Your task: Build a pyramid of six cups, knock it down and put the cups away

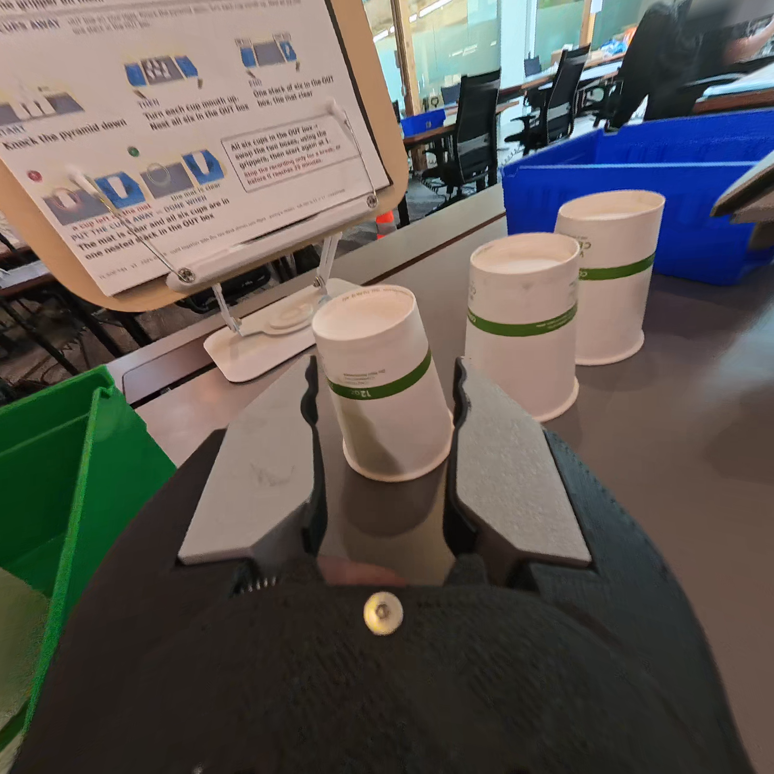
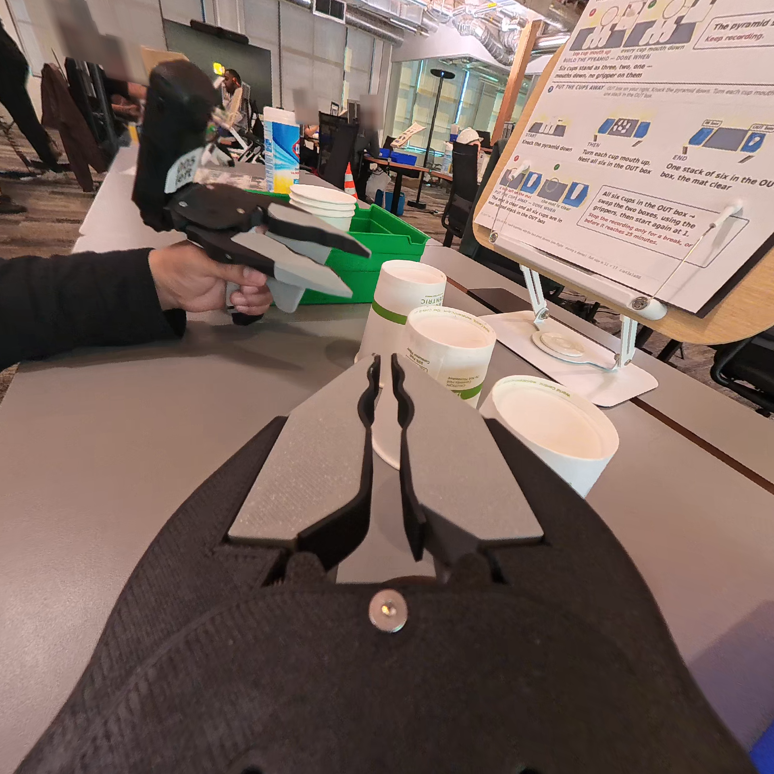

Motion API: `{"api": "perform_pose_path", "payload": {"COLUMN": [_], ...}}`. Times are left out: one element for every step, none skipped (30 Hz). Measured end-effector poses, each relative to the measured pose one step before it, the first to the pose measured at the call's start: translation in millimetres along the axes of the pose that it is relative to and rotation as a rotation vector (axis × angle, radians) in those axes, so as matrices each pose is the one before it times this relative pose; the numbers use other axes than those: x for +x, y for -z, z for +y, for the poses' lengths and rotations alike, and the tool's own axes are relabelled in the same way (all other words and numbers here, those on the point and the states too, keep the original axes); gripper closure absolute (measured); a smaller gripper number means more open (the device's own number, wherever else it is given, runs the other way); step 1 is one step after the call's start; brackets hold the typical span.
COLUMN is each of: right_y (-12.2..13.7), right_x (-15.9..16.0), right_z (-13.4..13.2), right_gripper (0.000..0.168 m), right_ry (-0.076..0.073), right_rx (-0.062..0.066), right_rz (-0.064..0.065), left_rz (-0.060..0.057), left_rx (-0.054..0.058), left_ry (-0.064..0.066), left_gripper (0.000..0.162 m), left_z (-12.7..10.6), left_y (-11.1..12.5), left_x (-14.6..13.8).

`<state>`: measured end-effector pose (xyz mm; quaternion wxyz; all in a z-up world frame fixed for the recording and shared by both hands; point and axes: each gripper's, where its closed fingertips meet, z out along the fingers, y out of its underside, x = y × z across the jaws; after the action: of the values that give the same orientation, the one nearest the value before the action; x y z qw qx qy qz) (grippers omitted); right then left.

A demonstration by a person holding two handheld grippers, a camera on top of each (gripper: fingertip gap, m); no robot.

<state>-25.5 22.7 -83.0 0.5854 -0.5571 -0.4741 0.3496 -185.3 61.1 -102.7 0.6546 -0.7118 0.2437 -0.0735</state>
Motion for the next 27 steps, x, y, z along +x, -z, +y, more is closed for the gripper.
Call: {"api": "perform_pose_path", "payload": {"right_y": [0.11,-0.05,-0.04,-0.24,-0.26,-0.33,-0.32,-0.20,-0.32,-0.28,-0.35,-0.27,-0.12,-0.25,-0.20,-0.27,-0.22,-0.36,-0.28,-0.42,-0.32,-0.25,-0.14,0.15,0.14,0.21,0.34], "right_x": [0.72,0.20,-0.11,-0.62,-0.84,-1.14,-1.38,-1.26,-1.04,-0.88,-0.64,-0.17,-0.18,-0.47,-0.53,-0.63,-0.95,-0.93,-0.94,-0.82,-0.86,-0.63,-0.43,-0.17,0.26,0.43,0.62], "right_z": [0.14,0.01,0.04,-0.03,-0.13,-0.25,-0.19,-0.34,-0.12,0.18,0.38,0.45,0.20,0.29,0.15,-0.16,-0.15,-0.03,0.25,0.21,0.28,0.13,0.01,-0.38,-0.37,-0.28,-0.32], "right_gripper": [0.167,0.166,0.166,0.166,0.166,0.166,0.166,0.167,0.167,0.166,0.166,0.166,0.166,0.166,0.166,0.166,0.166,0.166,0.166,0.166,0.166,0.166,0.166,0.166,0.166,0.166,0.166], "right_ry": [-0.0035,-0.0039,-0.0031,-0.0003,0.0025,0.0038,0.0037,0.0031,0.0018,-0.0004,-0.0020,-0.0022,-0.0019,-0.0026,-0.0035,-0.0033,-0.0019,-0.0002,0.0015,0.0023,0.0025,0.0021,0.0015,0.0015,0.0010,-0.0001,-0.0009], "right_rx": [0.0001,0.0007,0.0001,-0.0001,-0.0006,-0.0009,-0.0008,-0.0001,-0.0001,-0.0011,-0.0015,-0.0009,0.0002,-0.0006,-0.0010,0.0004,0.0008,-0.0005,-0.0012,-0.0019,-0.0017,-0.0018,-0.0007,0.0010,0.0013,0.0009,0.0015], "right_rz": [0.0007,-0.0011,-0.0021,-0.0030,-0.0029,-0.0034,-0.0043,-0.0044,-0.0040,-0.0045,-0.0039,-0.0021,-0.0021,-0.0035,-0.0037,-0.0040,-0.0048,-0.0036,-0.0029,-0.0022,-0.0020,-0.0019,-0.0006,0.0004,0.0015,0.0017,0.0024], "left_rz": [0.0040,0.0158,0.0146,0.0087,0.0189,0.0351,0.0415,0.0384,0.0267,0.0155,0.0038,-0.0114,-0.0072,0.0141,0.0128,0.0089,0.0184,0.0227,0.0183,0.0109,0.0143,0.0202,0.0139,0.0035,0.0027,0.0053,0.0044], "left_rx": [0.0188,0.0074,0.0002,-0.0013,-0.0042,-0.0129,-0.0257,-0.0386,-0.0460,-0.0517,-0.0562,-0.0508,-0.0403,-0.0307,-0.0102,0.0003,-0.0025,0.0001,0.0028,0.0043,0.0025,-0.0008,-0.0036,-0.0066,-0.0088,-0.0076,-0.0040], "left_ry": [0.0043,0.0028,-0.0012,-0.0080,-0.0151,-0.0192,-0.0180,-0.0161,-0.0190,-0.0227,-0.0237,-0.0208,-0.0159,-0.0109,-0.0062,-0.0007,0.0062,0.0114,0.0134,0.0119,0.0083,0.0037,-0.0017,-0.0052,-0.0062,-0.0047,-0.0016], "left_gripper": [0.099,0.099,0.100,0.102,0.103,0.105,0.107,0.109,0.111,0.112,0.114,0.122,0.135,0.144,0.147,0.149,0.152,0.156,0.157,0.159,0.160,0.161,0.162,0.162,0.162,0.162,0.162], "left_z": [-5.96,-5.26,-5.48,-5.92,-5.56,-4.17,-1.76,0.73,2.82,4.56,5.92,5.76,4.97,4.21,1.04,-0.94,-0.80,-1.28,-1.57,-1.59,-1.29,-0.79,-0.24,0.08,0.44,0.34,0.02], "left_y": [2.41,1.10,-0.15,-1.28,-2.01,-3.02,-4.09,-5.22,-5.50,-5.49,-5.28,-4.51,-3.61,-2.86,-1.11,0.45,1.16,1.41,1.66,1.59,1.59,1.45,1.22,1.16,1.02,0.89,0.89], "left_x": [-1.04,-0.03,-0.53,-1.40,0.20,2.62,3.54,2.80,1.23,-0.26,-1.80,-3.66,-2.31,1.32,1.42,0.76,2.10,2.69,2.36,1.47,2.42,4.03,3.53,2.49,2.27,2.76,2.44]}}
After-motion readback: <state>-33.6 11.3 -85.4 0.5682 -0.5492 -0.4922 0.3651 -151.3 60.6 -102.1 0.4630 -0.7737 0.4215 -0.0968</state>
